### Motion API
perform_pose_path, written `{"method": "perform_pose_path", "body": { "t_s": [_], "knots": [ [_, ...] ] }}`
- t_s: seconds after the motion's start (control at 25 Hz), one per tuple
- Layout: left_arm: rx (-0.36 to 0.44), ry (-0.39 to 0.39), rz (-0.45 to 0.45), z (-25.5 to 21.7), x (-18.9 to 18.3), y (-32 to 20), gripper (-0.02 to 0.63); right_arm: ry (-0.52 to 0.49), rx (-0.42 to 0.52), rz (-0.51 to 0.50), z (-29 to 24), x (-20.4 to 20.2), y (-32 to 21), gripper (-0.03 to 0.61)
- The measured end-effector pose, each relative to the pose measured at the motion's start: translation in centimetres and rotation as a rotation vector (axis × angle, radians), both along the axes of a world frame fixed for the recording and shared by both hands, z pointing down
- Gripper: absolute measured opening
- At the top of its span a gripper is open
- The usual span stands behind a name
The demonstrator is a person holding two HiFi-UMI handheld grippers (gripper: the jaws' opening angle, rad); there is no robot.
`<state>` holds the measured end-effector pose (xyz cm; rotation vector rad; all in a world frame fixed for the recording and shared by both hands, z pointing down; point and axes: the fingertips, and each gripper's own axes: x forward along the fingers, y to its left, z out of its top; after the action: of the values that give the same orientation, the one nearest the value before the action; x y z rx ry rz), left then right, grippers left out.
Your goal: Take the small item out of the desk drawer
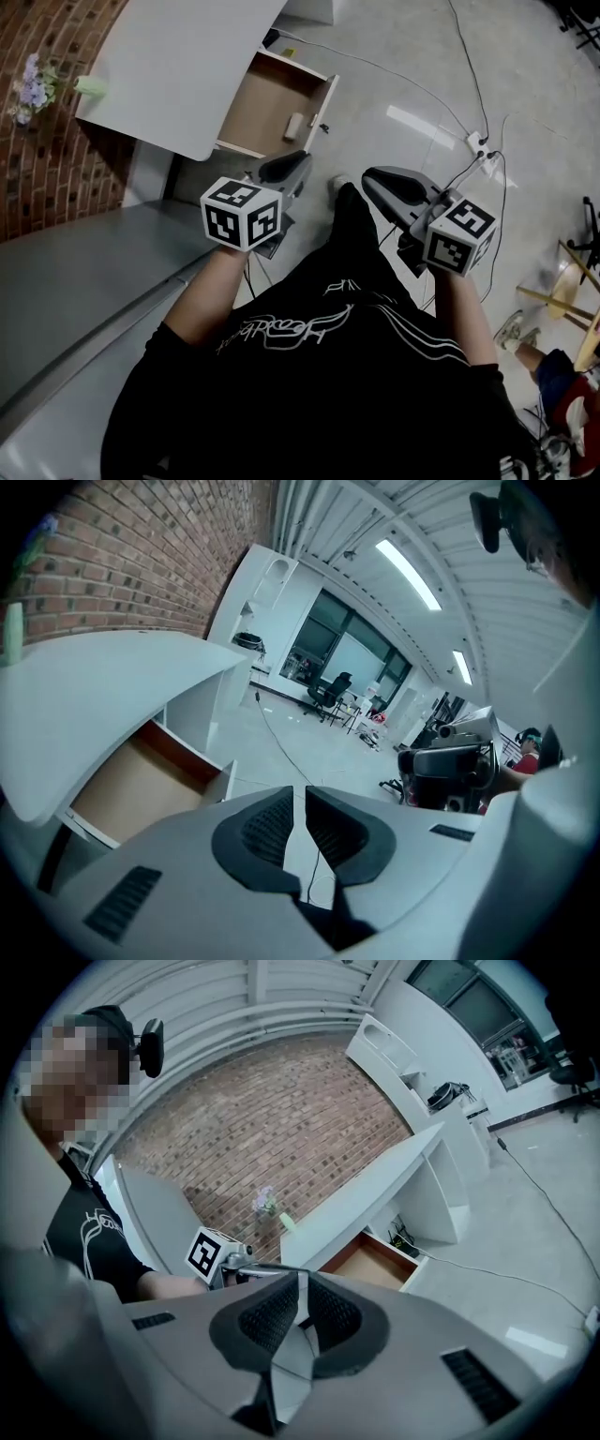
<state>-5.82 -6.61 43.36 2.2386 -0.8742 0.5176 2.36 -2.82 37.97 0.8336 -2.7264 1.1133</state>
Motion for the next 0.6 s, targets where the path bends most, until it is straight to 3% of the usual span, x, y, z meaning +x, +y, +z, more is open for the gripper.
{"method": "perform_pose_path", "body": {
  "t_s": [0.16,0.32,0.48,0.6],
  "knots": [
    [-0.100,0.013,-0.042,4.3,-0.6,-3.2,0.060,-0.027,-0.056,-0.001,1.7,0.6,-2.5,0.058],
    [-0.153,-0.068,-0.117,8.7,-2.6,-6.6,0.089,-0.028,-0.108,-0.035,3.2,0.7,-5.2,0.058],
    [-0.164,-0.184,-0.114,12.7,-4.2,-10.0,0.144,0.000,-0.137,-0.052,4.8,1.2,-9.3,0.058],
    [-0.197,-0.197,-0.127,15.5,-4.7,-12.1,0.160,0.006,-0.153,-0.057,5.8,1.6,-12.4,0.058]
  ]
}}
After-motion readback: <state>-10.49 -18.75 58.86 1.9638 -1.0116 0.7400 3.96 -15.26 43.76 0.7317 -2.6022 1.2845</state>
